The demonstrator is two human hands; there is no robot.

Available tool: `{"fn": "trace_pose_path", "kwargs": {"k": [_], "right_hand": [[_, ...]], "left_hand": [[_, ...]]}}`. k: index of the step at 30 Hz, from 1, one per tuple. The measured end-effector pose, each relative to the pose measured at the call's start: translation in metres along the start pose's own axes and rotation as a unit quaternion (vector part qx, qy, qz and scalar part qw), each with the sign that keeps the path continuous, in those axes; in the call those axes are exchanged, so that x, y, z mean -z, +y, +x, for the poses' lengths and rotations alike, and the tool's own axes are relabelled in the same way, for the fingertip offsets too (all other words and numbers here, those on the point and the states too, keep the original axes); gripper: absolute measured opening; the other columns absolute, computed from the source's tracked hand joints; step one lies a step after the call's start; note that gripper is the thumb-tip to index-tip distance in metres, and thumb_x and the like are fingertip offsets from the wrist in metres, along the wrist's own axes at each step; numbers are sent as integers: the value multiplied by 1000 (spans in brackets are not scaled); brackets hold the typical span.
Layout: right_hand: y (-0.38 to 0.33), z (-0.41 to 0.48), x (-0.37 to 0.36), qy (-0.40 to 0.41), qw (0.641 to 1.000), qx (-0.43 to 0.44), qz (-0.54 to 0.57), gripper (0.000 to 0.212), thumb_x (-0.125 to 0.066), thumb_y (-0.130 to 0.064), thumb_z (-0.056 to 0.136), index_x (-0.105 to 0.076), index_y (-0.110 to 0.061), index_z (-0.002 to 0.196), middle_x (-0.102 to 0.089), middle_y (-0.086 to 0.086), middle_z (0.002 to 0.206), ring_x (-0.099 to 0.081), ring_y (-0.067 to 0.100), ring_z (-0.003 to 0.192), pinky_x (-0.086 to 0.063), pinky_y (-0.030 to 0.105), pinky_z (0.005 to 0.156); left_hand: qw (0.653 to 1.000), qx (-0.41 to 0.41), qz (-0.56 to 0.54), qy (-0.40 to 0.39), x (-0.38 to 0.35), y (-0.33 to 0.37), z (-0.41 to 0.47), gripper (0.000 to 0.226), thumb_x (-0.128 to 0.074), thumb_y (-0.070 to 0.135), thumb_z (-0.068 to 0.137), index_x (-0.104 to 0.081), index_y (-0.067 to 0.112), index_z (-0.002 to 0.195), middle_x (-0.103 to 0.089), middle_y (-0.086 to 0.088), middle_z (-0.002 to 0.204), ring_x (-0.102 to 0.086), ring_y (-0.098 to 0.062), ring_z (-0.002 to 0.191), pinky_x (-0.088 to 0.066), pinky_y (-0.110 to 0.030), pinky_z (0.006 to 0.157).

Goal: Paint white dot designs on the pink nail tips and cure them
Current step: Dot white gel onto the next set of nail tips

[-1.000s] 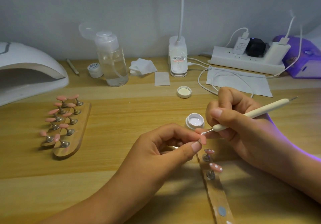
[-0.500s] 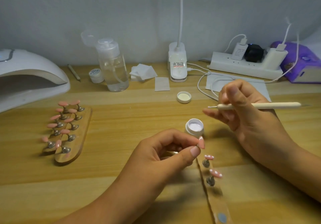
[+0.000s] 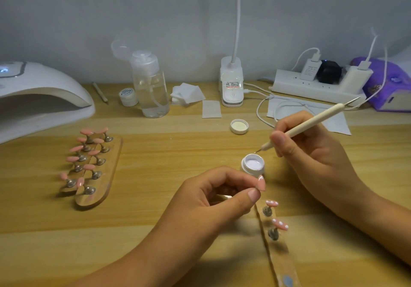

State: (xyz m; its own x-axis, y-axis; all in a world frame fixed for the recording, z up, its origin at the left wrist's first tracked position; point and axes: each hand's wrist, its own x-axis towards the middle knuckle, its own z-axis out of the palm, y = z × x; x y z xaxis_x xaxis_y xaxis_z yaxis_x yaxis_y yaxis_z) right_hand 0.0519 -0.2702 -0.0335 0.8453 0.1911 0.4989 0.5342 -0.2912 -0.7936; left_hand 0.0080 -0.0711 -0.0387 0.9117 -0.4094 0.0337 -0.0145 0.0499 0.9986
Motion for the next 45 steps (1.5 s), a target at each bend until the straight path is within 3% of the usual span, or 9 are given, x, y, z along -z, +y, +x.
{"fn": "trace_pose_path", "kwargs": {"k": [7,19,24,28,33,37,42,45], "right_hand": [[1,0,-3,-49,994,28,-91,17,-51,-37,91,-55,-20,89,-52,-10,81,-46,18,69,-42,25,62],[0,0,-3,-69,991,25,-109,17,-51,-38,91,-56,-21,88,-53,-9,79,-46,17,68,-41,26,61],[-4,1,-1,21,999,-19,36,11,-63,-29,89,-56,-22,85,-58,-10,72,-56,6,69,-44,13,67],[-8,1,3,86,968,-100,212,16,-77,-28,74,-61,-29,72,-58,-7,68,-61,7,73,-51,21,76],[-15,-4,-2,33,942,-149,299,27,-60,-15,80,-50,-24,56,-45,-4,53,-43,7,52,-46,32,74],[-24,-6,-8,-11,924,-155,349,27,-67,-14,75,-51,-22,55,-45,-3,48,-47,5,46,-57,30,64],[-28,-8,-11,-19,912,-161,376,29,-68,-4,68,-49,-20,54,-43,-2,47,-47,5,43,-52,18,51],[-27,-8,-11,-23,908,-163,385,24,-64,-12,72,-49,-19,56,-44,-3,48,-43,5,44,-51,17,51]], "left_hand": [[1000,0,-14,0,0,1,0,12,-72,30,75,-75,29,86,-70,11,80,-61,-3,74,-52,-21,76],[1000,-3,-15,0,0,1,1,13,-73,31,74,-75,29,87,-70,10,82,-61,-1,76,-54,-24,78],[1000,-4,-28,11,-2,3,1,11,-68,23,77,-76,27,83,-71,12,83,-60,0,75,-55,-21,74],[999,-4,-32,9,-2,3,1,10,-70,24,76,-76,27,83,-70,13,81,-60,1,75,-54,-19,72],[1000,-7,-24,-2,0,2,1,10,-73,26,76,-76,26,85,-69,11,78,-60,-1,73,-54,-19,74],[1000,-7,-17,-1,-1,2,1,9,-74,27,75,-76,27,84,-70,10,78,-60,-2,73,-53,-21,75],[1000,-7,-24,0,-2,3,2,9,-70,23,76,-76,26,82,-71,13,83,-60,0,75,-53,-18,73],[1000,-8,-17,1,-2,2,1,8,-70,23,76,-76,27,81,-72,10,84,-61,-1,76,-54,-19,74]]}}
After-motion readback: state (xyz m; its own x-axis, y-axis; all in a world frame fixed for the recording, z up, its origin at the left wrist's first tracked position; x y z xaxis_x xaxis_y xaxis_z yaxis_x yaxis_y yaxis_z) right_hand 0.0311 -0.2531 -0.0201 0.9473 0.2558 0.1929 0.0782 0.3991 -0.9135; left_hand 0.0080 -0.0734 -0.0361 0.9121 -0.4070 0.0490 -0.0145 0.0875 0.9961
